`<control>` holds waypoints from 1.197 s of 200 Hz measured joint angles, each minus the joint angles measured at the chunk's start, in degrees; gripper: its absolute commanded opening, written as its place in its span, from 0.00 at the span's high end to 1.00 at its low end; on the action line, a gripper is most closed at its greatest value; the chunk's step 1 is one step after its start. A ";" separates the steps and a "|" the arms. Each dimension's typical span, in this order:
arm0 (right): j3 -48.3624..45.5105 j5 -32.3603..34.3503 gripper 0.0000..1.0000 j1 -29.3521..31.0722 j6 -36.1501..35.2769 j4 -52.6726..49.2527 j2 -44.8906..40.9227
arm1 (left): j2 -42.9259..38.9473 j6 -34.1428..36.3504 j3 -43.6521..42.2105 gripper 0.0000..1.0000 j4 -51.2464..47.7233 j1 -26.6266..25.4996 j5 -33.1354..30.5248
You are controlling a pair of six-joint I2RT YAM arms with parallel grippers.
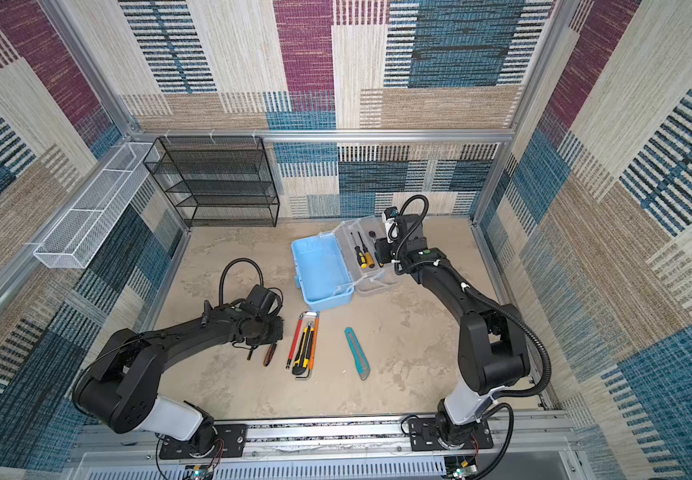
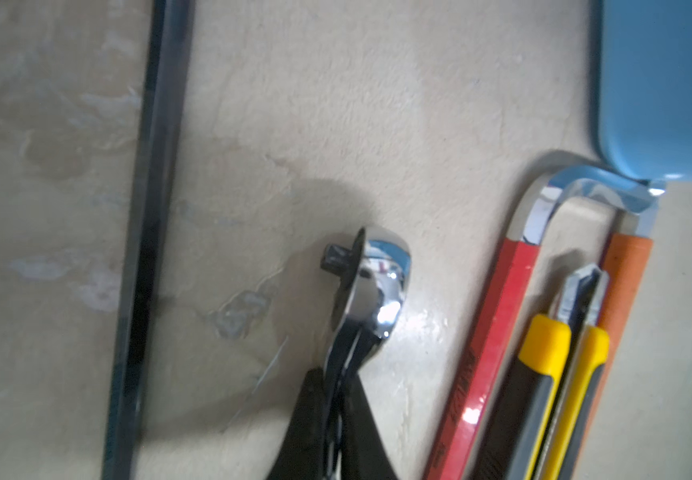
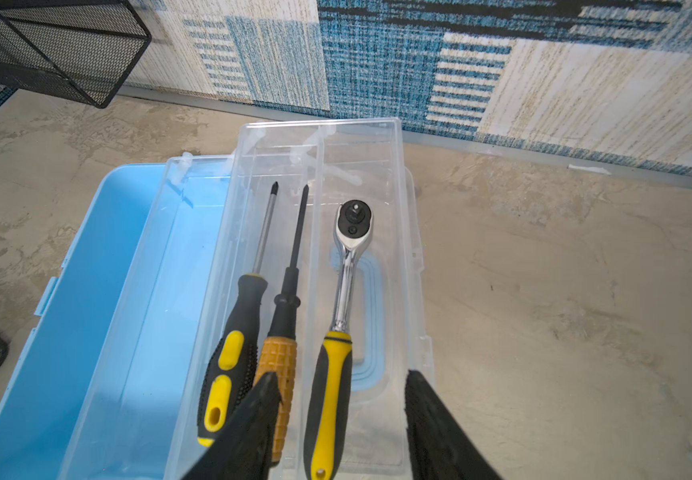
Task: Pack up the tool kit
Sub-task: 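Grasp the red-handled ratchet wrench head with the left gripper while the right gripper withdraws, then lift the red-handled ratchet with the left gripper while the right gripper grasps its handle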
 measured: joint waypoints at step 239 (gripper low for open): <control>-29.66 -17.92 0.22 21.92 17.27 36.20 -10.03 | -4.15 -11.89 12.90 1.00 16.52 -0.90 4.76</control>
